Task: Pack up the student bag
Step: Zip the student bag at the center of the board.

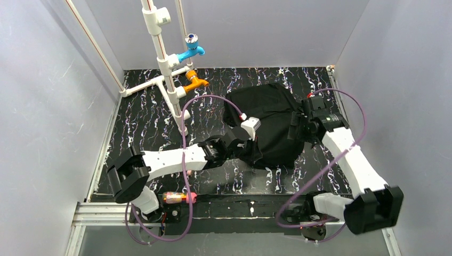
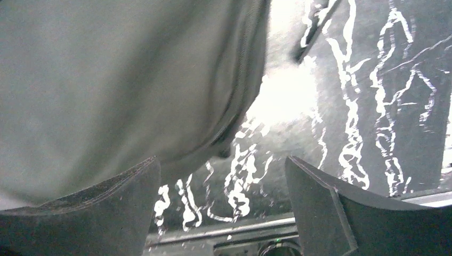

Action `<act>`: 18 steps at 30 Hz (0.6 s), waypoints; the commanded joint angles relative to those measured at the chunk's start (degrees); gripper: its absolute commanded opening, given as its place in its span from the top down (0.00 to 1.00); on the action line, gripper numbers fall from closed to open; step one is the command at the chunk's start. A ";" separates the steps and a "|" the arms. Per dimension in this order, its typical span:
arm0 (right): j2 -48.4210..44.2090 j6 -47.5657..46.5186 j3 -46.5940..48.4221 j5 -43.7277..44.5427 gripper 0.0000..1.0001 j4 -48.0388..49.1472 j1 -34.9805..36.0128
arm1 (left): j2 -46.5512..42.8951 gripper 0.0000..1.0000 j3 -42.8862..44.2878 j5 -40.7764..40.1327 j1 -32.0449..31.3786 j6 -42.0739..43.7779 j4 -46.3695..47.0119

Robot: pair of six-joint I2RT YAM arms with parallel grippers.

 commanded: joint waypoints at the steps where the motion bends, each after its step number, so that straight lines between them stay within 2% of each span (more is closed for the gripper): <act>1: -7.17 5.63 0.03 -5.18 0.07 -6.40 4.60 | 2.91 1.00 3.32 7.43 0.01 -3.39 3.37; 3: -9.99 13.65 -6.68 -17.38 0.09 1.51 6.38 | 3.88 1.00 4.17 9.17 0.01 -4.69 4.18; 5: -12.28 22.31 -11.92 -22.20 0.11 8.96 7.15 | 4.43 1.00 4.89 10.05 -0.04 -5.71 4.87; 8: -16.39 32.83 -18.55 -23.91 0.11 18.39 7.33 | 4.65 1.00 5.67 10.58 -0.21 -6.25 5.01; 12: -18.22 37.80 -22.63 -20.20 0.15 22.98 7.37 | 3.95 1.00 4.77 10.69 -0.36 -6.49 4.99; 15: -16.60 38.61 -23.54 -18.24 0.29 23.57 7.37 | 2.93 1.00 3.08 9.57 -0.43 -6.59 4.95; 18: -16.76 38.41 -24.67 -15.19 0.56 22.88 7.37 | 1.42 1.00 1.32 7.52 -0.41 -5.67 4.56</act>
